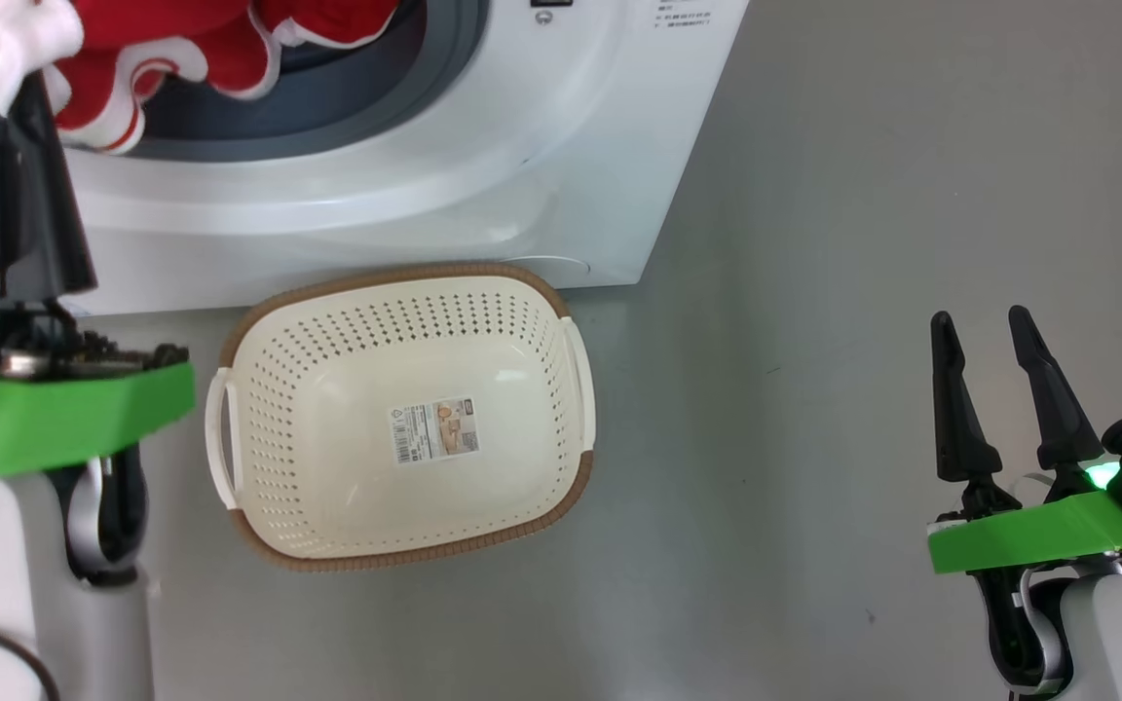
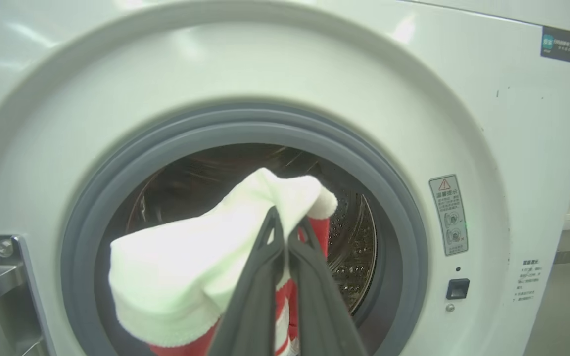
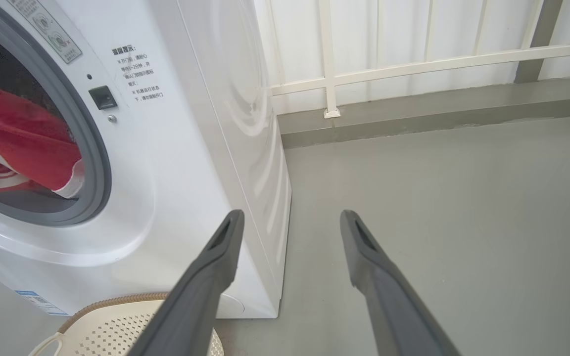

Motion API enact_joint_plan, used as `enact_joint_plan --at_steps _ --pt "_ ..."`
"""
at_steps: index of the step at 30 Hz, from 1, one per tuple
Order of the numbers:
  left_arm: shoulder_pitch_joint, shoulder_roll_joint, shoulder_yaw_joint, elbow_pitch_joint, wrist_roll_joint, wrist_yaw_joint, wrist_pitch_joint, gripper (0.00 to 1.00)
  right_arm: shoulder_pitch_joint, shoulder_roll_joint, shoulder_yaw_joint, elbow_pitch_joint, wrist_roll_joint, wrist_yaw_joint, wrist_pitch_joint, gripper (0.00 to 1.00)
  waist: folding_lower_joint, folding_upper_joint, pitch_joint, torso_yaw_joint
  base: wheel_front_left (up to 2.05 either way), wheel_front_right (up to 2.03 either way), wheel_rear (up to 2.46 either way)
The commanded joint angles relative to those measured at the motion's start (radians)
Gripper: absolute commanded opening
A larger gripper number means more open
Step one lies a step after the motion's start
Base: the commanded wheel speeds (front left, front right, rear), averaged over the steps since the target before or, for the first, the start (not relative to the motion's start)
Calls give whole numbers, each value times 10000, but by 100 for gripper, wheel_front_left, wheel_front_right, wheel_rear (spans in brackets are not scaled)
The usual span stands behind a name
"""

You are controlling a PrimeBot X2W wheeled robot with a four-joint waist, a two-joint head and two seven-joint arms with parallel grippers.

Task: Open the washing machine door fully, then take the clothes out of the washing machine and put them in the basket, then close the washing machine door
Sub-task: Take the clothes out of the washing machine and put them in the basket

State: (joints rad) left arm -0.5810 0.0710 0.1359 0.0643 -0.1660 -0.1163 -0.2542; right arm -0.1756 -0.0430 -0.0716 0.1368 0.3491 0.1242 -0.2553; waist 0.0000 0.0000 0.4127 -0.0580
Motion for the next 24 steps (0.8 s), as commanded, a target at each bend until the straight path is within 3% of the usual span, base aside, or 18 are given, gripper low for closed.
enact_joint_plan --at_steps 1,11,17,24 --pt "333 172 323 -745 97 -88 -76 0 70 -72 176 -254 -146 65 -65 100 0 0 11 11 0 0 0" --pt "1160 -106 29 -2334 218 -123 -76 0 54 -72 211 -258 -140 65 -65 100 0 0 175 40 0 0 0" --pt "1750 -176 -495 -1404 131 -132 -76 0 -54 -72 334 -251 -83 65 -65 100 0 0 355 -29 0 0 0" --pt "2046 -199 -1202 787 165 -140 -76 0 -174 -72 502 -265 65 65 -65 100 0 0 748 -199 0 0 0"
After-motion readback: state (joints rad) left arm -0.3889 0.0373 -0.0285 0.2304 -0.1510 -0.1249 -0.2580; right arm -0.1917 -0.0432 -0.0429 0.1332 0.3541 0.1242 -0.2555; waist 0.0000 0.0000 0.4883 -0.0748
